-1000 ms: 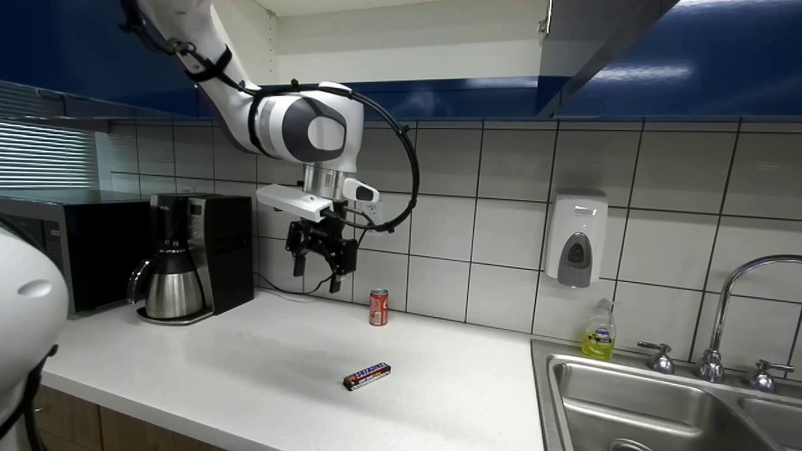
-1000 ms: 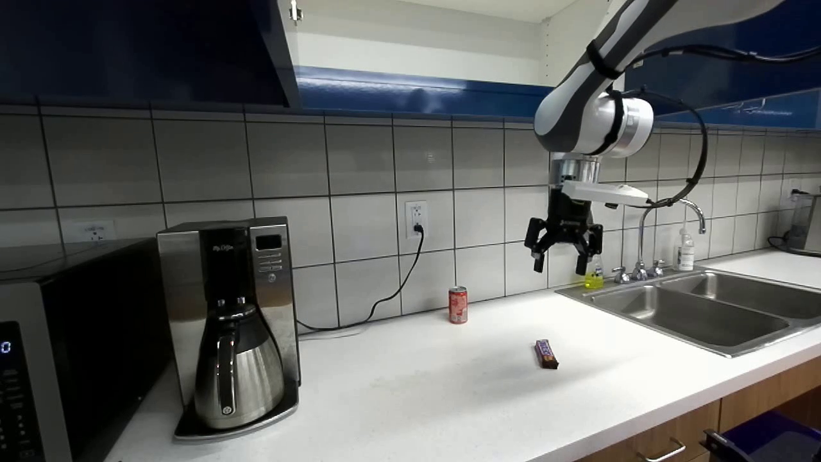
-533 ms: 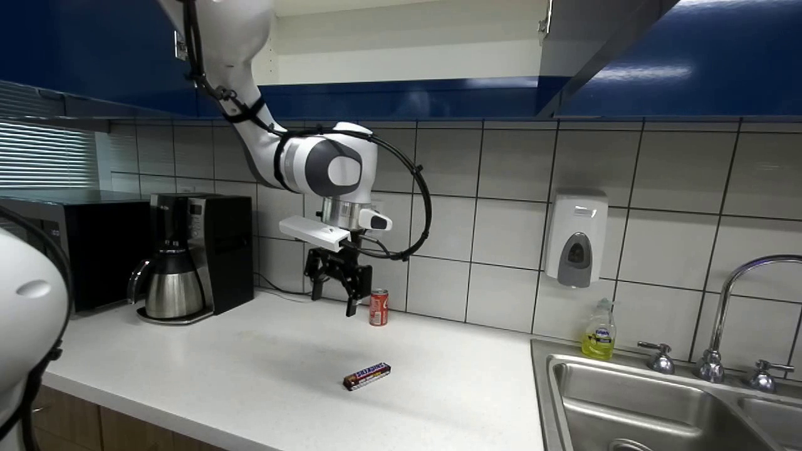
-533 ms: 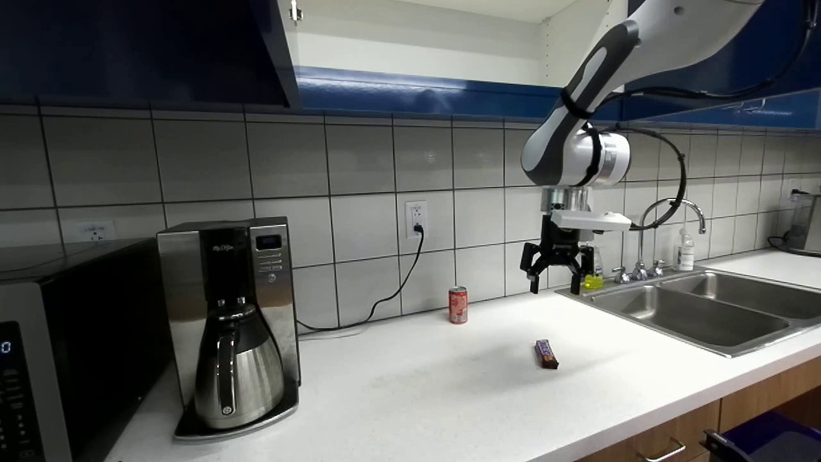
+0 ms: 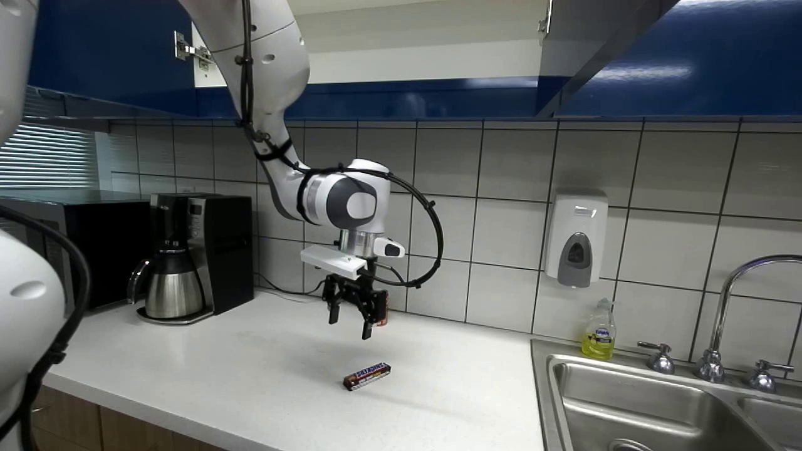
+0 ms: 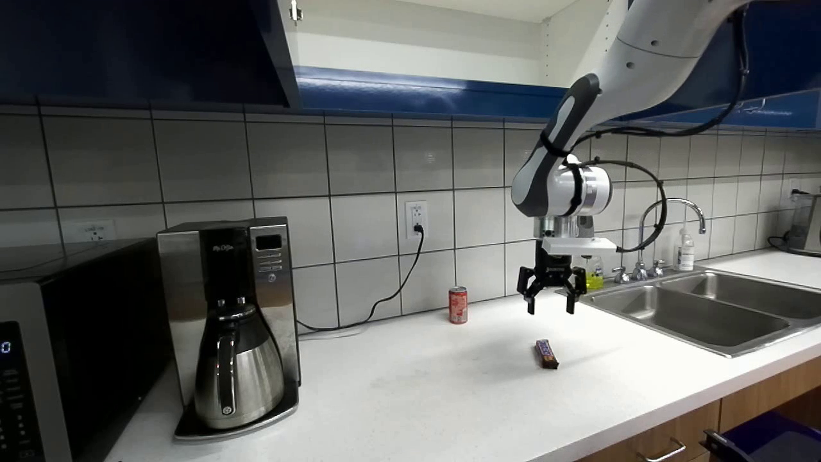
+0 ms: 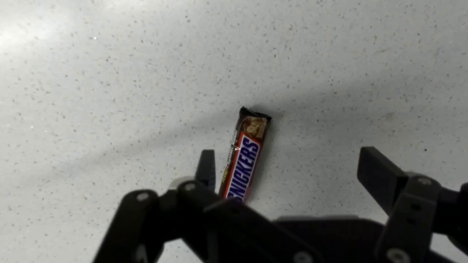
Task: Put the brown packet in the open cabinet.
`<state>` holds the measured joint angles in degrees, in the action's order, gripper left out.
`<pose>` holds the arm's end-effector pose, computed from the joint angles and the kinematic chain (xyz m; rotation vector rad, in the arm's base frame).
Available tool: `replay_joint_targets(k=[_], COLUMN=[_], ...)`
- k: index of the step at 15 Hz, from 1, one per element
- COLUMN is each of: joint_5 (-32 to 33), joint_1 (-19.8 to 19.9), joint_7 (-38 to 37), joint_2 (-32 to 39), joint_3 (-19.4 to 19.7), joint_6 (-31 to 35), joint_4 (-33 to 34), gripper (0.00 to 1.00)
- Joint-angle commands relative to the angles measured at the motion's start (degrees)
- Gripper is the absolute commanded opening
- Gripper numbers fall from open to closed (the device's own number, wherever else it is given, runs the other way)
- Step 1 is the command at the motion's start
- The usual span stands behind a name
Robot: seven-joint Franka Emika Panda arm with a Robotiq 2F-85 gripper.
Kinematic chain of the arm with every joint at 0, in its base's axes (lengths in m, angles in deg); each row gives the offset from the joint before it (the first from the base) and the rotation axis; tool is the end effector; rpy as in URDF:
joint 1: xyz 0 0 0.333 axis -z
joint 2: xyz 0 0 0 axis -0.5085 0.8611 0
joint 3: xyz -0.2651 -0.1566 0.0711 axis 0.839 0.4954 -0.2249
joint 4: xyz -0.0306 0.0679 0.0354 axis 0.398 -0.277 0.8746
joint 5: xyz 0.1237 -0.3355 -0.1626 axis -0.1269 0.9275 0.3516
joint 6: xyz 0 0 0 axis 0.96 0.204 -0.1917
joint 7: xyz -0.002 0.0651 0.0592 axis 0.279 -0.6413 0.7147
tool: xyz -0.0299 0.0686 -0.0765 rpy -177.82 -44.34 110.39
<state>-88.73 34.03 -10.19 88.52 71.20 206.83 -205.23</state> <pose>0.5146 -0.0984 0.2596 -3.0526 0.3558 0.0782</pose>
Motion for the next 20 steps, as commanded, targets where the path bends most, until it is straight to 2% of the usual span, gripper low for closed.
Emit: replay_joint_targets(k=[1, 11, 16, 20], joint_5=[-0.2, -2.3, -4.6, -3.7], joint_1=[1.8, 3.3, 2.6, 1.8], joint_7=[0.6, -0.4, -6.8, -11.4], joint_2=[5.2, 12.2, 13.3, 14.5], joint_3=[-1.1, -2.1, -1.4, -0.6], joint_6=[0.6, 3.1, 9.6, 12.4], joint_4=[4.4, 7.0, 5.7, 6.0], gripper=[1.00, 1.00, 1.00, 1.00])
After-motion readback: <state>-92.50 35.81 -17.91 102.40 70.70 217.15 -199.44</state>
